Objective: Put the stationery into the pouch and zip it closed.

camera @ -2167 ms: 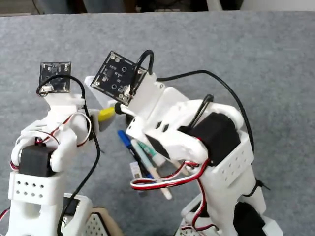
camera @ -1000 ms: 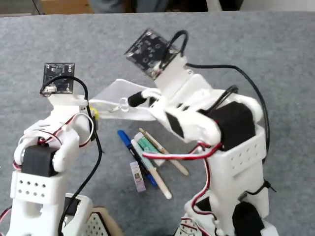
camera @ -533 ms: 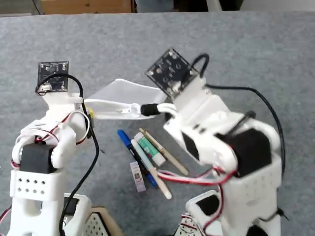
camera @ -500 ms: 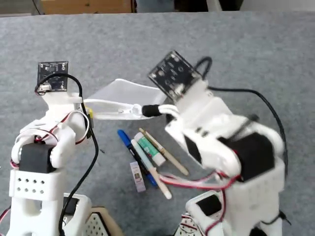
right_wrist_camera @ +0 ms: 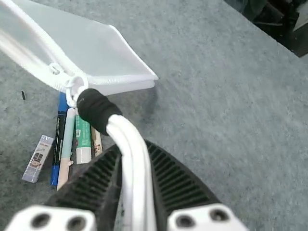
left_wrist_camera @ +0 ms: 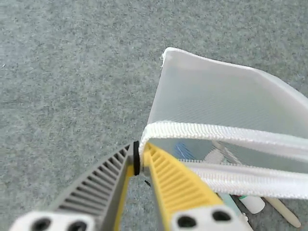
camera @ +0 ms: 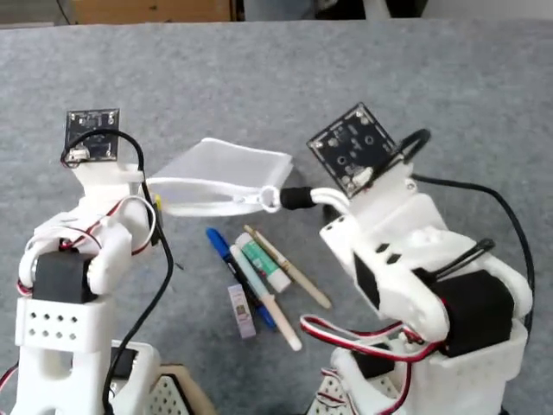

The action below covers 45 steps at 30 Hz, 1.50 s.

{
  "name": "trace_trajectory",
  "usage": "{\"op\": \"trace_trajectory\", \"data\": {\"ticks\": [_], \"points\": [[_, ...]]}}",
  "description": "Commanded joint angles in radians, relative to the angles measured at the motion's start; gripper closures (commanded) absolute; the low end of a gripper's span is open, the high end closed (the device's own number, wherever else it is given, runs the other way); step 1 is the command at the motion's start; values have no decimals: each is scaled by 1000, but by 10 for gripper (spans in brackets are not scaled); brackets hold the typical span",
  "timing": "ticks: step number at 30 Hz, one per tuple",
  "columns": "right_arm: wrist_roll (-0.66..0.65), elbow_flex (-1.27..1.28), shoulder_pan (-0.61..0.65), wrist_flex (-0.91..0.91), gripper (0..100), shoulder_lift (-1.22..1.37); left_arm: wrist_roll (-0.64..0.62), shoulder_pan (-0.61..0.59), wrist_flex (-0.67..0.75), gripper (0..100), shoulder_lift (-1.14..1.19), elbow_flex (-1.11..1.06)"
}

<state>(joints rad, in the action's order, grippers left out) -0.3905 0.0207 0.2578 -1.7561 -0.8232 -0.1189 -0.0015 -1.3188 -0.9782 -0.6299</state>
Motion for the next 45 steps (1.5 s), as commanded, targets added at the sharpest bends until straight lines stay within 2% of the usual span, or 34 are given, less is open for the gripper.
{"op": "trace_trajectory", "data": {"ticks": [1, 3, 5, 10, 12, 19, 21, 27, 31, 39, 45], "points": [[-3, -4, -18, 35, 984, -16, -2, -10, -8, 972, 3, 27], [-3, -4, -18, 37, 982, -16, -2, -10, -9, 972, 3, 27], [-3, -4, -18, 25, 939, -18, -2, -10, -11, 972, 3, 31], [-3, -4, -18, -11, 649, -18, -2, -10, -12, 972, 5, 35], [-9, -4, 6, -11, 595, -18, -2, -10, -12, 972, 5, 36], [-44, -4, 377, -12, 675, -102, -3, -10, -14, 973, 6, 61], [-43, -4, 450, -14, 687, -133, -20, -10, -37, 973, 34, 102], [-37, -22, 488, -14, 688, -206, -58, -19, -130, 973, 241, 298], [43, -25, 623, -12, 688, -269, -60, -16, -164, 973, 356, 409], [48, -15, 634, -12, 687, -348, -60, -10, -186, 973, 460, 483], [-8, 53, 632, -11, 687, -366, -72, 41, -351, 973, 474, 642]]}}
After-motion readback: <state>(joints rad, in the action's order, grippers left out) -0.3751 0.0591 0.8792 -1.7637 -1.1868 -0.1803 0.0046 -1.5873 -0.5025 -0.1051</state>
